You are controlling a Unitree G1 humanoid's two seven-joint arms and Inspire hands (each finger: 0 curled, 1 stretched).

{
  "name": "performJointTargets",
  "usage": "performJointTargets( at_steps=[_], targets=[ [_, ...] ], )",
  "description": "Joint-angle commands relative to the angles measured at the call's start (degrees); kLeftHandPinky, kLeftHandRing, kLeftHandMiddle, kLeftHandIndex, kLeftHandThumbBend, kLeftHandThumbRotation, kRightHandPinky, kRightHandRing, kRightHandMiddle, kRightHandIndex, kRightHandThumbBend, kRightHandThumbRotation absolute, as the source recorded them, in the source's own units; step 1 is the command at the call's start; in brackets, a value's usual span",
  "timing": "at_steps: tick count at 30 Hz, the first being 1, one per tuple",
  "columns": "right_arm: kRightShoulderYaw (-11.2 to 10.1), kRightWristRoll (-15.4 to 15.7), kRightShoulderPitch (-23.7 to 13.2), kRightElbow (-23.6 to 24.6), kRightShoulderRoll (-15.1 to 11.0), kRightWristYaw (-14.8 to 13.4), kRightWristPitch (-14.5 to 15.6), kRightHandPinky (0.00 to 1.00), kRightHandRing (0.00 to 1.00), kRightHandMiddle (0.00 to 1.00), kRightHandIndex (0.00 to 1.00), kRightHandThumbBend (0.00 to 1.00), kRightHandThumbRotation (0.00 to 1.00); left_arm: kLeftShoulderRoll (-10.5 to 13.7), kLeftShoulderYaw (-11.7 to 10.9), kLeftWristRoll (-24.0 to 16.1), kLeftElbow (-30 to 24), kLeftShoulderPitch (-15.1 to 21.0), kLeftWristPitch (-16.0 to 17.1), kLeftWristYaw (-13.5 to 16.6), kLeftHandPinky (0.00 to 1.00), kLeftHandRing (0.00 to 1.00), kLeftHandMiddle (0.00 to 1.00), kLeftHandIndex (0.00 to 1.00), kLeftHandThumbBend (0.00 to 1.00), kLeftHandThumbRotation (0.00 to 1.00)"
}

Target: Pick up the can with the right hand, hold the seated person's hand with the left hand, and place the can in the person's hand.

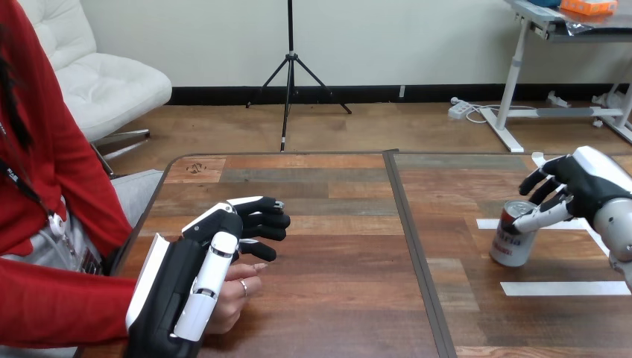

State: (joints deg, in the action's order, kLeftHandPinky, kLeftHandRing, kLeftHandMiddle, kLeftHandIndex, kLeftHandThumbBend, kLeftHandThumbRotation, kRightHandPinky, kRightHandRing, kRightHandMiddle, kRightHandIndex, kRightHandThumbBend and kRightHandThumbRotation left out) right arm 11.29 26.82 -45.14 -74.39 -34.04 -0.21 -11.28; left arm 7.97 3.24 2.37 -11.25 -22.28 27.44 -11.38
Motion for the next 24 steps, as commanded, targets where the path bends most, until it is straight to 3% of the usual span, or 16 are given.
performJointTargets(
  at_steps=[1, 12, 24],
  targets=[
    [-0.4, -0.6, -3.7, 1.5, -0.5, -2.0, -0.6, 0.47, 0.50, 0.52, 0.49, 0.82, 0.00, -0.1, -0.7, 0.0, -0.4, 3.1, 1.3, 0.3, 0.56, 0.65, 0.66, 0.66, 0.22, 1.00],
    [-0.1, -0.2, -3.8, 1.5, -0.3, -2.7, -0.1, 0.38, 0.42, 0.46, 0.47, 0.80, 0.00, 0.1, -0.8, 0.3, -0.4, 3.0, 1.3, 0.1, 0.56, 0.65, 0.66, 0.66, 0.22, 1.00],
    [0.1, -0.1, -3.9, 1.5, -0.4, -2.5, -0.5, 0.36, 0.41, 0.45, 0.47, 0.80, 0.00, 0.0, -1.0, 0.4, -0.4, 3.0, 1.3, 0.2, 0.56, 0.65, 0.66, 0.66, 0.21, 1.00]
  ],
)
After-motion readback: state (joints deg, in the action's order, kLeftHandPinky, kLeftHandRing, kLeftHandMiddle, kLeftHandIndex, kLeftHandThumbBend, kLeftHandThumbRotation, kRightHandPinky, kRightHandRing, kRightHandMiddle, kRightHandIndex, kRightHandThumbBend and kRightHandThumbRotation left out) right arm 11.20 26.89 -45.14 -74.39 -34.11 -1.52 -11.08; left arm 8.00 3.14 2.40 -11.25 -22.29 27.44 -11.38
